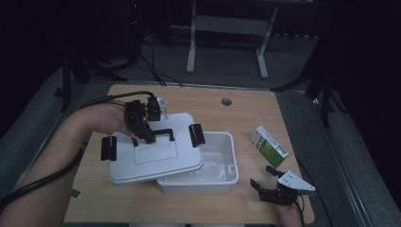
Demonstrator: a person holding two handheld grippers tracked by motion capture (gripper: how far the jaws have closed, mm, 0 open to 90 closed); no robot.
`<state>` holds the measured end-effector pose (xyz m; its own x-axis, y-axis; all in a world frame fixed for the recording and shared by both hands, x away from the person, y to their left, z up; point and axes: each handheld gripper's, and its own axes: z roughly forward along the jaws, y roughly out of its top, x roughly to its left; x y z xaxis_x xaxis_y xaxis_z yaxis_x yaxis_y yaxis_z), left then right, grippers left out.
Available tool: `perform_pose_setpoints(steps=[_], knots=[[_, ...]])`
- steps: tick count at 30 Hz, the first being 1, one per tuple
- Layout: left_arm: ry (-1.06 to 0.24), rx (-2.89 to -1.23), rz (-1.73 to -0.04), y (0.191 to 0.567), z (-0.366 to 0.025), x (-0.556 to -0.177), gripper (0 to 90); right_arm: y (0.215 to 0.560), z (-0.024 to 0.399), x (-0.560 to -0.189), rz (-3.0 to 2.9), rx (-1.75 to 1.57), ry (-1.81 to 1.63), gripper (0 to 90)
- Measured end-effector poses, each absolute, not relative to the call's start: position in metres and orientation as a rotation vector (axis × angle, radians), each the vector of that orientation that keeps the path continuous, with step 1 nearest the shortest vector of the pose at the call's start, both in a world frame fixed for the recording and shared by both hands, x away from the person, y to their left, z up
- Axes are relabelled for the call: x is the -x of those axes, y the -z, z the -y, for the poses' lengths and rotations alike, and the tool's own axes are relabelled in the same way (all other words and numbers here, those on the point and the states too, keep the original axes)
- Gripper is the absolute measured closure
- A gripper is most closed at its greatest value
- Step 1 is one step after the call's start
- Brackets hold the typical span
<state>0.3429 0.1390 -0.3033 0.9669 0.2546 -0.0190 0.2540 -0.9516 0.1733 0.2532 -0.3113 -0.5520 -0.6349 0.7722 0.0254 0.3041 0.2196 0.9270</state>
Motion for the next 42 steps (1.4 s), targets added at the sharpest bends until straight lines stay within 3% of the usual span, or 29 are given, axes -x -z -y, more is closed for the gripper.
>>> perform_pose_setpoints(steps=[23,42], knots=[[-0.003,-2.894,-0.727,0.334,-0.262,-0.318,83.9,0.553,0.310,-0.254,-2.059,-0.999,-1.391,13.9],[0.089,-2.897,-0.814,0.416,-0.281,-0.331,83.9,0.553,0.309,-0.254,-2.066,-1.003,-1.382,13.9]])
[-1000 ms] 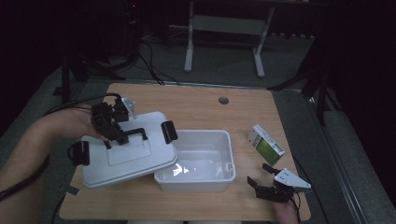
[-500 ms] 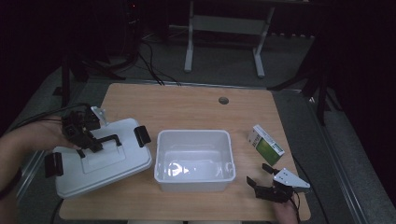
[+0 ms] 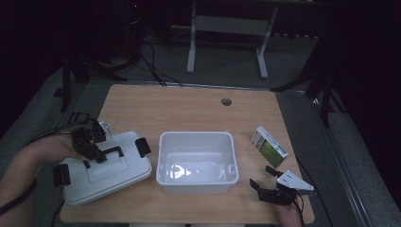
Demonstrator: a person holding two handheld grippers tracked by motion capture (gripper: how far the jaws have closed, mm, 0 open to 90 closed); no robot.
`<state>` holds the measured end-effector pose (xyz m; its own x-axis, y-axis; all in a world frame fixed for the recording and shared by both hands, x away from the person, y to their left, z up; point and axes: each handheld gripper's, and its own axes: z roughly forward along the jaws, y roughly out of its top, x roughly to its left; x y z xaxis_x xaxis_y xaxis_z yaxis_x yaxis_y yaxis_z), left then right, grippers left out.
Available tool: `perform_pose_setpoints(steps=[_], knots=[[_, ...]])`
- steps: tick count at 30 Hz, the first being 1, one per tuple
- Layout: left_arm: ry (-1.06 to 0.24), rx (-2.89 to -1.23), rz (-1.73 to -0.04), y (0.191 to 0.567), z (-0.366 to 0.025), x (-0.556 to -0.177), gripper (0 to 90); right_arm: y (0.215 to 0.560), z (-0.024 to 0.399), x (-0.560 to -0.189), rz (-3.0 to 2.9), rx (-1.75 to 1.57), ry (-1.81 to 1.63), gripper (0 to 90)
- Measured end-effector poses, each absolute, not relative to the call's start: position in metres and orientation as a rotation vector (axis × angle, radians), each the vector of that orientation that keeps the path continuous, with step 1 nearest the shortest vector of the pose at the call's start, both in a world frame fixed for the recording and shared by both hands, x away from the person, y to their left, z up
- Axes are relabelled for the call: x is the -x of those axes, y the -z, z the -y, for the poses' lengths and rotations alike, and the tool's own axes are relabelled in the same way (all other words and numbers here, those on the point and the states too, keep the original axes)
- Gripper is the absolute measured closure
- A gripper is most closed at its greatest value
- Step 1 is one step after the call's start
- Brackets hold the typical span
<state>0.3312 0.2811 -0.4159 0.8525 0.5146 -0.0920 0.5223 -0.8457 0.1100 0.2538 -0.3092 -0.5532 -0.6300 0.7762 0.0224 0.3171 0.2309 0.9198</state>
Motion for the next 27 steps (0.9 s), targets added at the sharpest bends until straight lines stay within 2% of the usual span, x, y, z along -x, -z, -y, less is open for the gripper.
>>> perform_pose_setpoints(steps=[5,27], knots=[[0.049,-2.859,-0.825,0.436,-0.278,-0.340,83.9,0.553,0.308,-0.254,-2.071,-0.998,-1.378,14.0],[0.133,-2.852,-0.813,0.484,-0.259,-0.356,83.9,0.553,0.308,-0.254,-2.071,-0.987,-1.378,13.9]])
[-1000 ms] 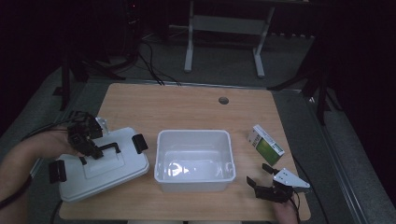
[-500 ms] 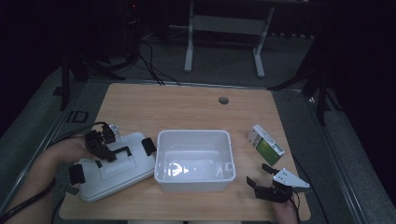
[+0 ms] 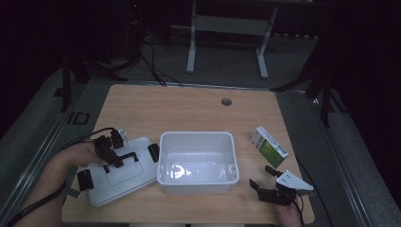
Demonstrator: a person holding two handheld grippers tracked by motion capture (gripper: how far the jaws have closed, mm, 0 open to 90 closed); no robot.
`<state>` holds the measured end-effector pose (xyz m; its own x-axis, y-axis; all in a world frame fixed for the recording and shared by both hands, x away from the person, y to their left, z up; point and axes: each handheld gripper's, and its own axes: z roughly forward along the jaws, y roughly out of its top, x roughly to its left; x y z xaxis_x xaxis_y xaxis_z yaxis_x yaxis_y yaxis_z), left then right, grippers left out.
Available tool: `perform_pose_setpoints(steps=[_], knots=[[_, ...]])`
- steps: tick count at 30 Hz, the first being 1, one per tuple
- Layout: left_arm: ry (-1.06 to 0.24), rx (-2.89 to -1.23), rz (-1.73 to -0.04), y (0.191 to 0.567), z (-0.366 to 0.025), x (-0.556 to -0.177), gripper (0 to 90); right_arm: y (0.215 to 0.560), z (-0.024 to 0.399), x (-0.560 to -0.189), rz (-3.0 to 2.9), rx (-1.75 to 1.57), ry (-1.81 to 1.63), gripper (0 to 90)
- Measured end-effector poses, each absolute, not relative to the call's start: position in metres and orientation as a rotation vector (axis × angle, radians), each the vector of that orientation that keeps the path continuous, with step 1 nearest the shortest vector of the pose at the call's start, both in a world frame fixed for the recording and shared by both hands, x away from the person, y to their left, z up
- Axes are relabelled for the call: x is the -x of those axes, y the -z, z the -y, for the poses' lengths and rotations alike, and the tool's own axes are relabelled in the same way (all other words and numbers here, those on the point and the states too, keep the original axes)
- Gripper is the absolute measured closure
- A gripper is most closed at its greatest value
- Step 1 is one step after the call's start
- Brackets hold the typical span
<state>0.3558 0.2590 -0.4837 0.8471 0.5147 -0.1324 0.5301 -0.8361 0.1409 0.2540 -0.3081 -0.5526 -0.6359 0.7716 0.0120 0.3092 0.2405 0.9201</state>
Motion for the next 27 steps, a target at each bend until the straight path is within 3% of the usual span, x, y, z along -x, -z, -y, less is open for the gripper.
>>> perform_pose_setpoints(steps=[11,24,27], knots=[[0.141,-2.843,-0.847,0.489,-0.263,-0.358,81.9,0.550,0.306,-0.253,-2.078,-0.980,-1.368,14.4],[-0.012,-2.759,-0.949,0.479,-0.274,-0.359,28.0,0.539,0.320,-0.250,-2.059,-1.018,-1.384,13.9],[-0.029,-2.770,-0.961,0.478,-0.275,-0.359,27.0,0.534,0.322,-0.250,-2.069,-1.038,-1.392,13.8]])
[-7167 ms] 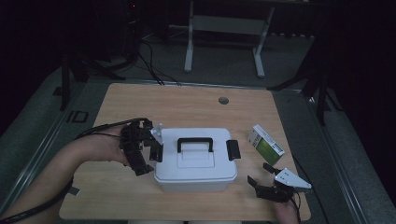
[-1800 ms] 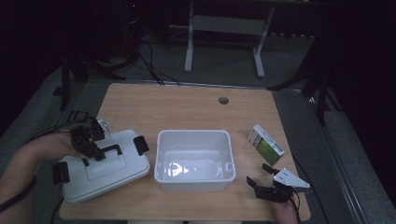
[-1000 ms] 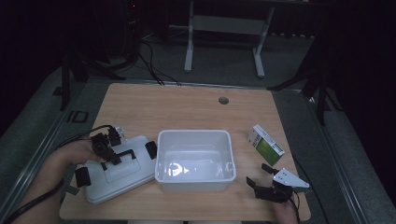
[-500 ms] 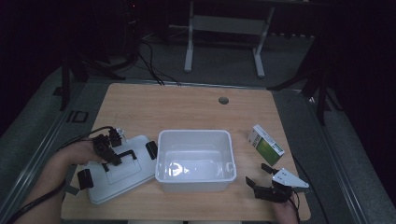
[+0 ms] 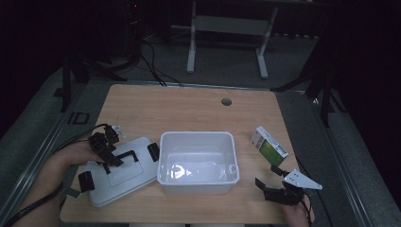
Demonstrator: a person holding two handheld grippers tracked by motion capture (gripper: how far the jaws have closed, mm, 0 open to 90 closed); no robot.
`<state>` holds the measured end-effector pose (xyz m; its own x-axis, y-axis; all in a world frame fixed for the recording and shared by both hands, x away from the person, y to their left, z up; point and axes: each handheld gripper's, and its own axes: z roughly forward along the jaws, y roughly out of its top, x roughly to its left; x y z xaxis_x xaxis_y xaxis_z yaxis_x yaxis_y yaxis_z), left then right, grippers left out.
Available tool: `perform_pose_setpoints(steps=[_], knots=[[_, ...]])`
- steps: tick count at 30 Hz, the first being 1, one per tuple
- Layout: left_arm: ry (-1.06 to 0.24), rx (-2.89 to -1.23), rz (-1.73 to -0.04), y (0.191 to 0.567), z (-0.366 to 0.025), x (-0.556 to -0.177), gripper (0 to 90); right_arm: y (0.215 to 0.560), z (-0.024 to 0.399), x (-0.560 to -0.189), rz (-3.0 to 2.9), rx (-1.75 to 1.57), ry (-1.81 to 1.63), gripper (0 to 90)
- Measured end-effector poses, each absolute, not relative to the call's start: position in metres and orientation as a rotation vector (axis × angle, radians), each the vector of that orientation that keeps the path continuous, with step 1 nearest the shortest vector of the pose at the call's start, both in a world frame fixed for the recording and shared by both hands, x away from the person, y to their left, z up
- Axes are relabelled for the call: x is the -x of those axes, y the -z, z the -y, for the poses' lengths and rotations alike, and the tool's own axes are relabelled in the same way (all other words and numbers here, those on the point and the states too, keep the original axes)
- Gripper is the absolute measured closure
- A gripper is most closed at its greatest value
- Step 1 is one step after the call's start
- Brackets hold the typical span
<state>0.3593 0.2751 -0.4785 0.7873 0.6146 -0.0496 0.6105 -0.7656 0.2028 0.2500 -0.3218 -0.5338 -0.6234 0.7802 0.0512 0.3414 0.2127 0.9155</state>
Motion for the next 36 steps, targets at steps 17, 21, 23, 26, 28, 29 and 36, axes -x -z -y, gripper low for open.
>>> perform_pose_setpoints(steps=[17,21,23,26,28,29,36], knots=[[-0.049,-2.752,-0.956,0.468,-0.276,-0.354,20.7,0.505,0.345,-0.252,-2.112,-1.119,-1.339,13.6],[-0.032,-2.746,-0.960,0.470,-0.277,-0.353,20.7,0.496,0.353,-0.258,-2.087,-1.143,-1.318,13.7],[-0.036,-2.749,-0.958,0.472,-0.277,-0.353,20.7,0.491,0.356,-0.263,-2.082,-1.152,-1.306,13.9],[-0.031,-2.746,-0.954,0.472,-0.277,-0.352,20.8,0.485,0.361,-0.272,-2.072,-1.159,-1.283,13.9],[-0.031,-2.746,-0.949,0.472,-0.278,-0.352,20.7,0.482,0.364,-0.278,-2.071,-1.164,-1.273,14.2],[-0.034,-2.745,-0.949,0.472,-0.278,-0.352,20.7,0.481,0.365,-0.281,-2.070,-1.167,-1.265,14.2],[-0.029,-2.741,-0.946,0.470,-0.278,-0.352,20.8,0.475,0.373,-0.307,-2.085,-1.195,-1.227,14.3]])
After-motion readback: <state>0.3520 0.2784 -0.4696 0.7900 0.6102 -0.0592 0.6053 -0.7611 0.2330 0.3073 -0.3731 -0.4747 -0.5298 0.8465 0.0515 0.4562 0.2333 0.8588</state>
